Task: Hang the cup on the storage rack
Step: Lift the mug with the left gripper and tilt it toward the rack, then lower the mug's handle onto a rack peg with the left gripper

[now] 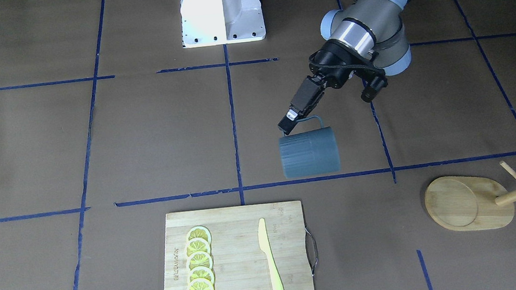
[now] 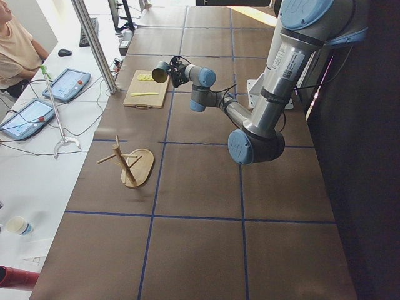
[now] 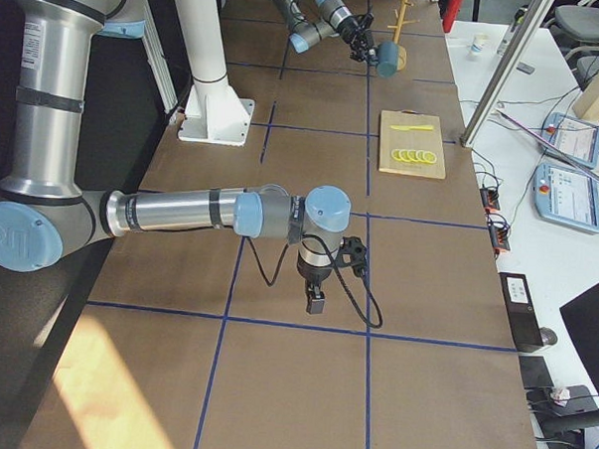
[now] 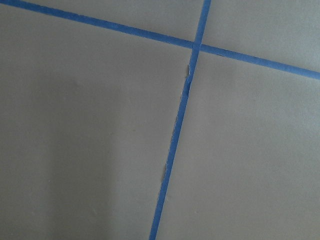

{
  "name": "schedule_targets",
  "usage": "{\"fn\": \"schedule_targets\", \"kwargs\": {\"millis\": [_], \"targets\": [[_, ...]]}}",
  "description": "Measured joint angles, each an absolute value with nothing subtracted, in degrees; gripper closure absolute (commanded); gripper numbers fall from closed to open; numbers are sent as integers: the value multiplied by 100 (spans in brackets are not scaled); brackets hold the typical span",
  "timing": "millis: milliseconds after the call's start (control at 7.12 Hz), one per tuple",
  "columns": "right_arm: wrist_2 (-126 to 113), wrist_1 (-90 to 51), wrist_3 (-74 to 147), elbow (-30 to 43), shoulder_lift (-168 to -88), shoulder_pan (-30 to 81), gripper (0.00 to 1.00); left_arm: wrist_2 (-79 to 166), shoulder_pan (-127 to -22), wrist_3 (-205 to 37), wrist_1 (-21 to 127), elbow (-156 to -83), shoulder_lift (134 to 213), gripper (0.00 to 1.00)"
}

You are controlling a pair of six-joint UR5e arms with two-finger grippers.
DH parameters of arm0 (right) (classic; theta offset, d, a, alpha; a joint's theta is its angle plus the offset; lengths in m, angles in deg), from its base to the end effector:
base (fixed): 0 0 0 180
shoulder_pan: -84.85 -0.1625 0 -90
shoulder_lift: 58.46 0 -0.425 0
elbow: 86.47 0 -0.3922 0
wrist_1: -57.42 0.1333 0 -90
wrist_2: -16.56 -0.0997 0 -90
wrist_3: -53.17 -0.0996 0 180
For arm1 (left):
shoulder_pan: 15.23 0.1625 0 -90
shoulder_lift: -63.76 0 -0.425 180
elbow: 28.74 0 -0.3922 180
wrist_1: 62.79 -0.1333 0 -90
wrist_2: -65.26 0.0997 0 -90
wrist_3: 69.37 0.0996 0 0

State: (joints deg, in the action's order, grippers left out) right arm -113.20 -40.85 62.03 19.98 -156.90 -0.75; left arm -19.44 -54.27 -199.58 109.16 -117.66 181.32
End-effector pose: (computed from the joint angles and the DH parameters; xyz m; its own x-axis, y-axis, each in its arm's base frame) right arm 0.0368 -0.4294 0.6053 0.7457 -0.2090 0.6326 0.1939 0.9765 0.0940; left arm 0.3842 -0.4951 0.2385 -0.6364 -0.3116 -0.7057 0.3724 0.6770 -0.6348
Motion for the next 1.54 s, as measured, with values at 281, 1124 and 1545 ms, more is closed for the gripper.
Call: {"fn": "schedule_targets", "kwargs": {"millis": [281,1124,1545], "targets": [[-11317,-4084,6205,2013,-15690,-75,0,-1949,-6084,-21621,11347,-11712,17974,100],[-11294,-4082,6213,2020,-15657,-75,0,-1963,-7219,-23406,14297,-9578,17657,98],[-11254,-4083,6214,2023,-15640,-75,0,-2035,-7514,-23716,14588,-9242,17590,98]]}}
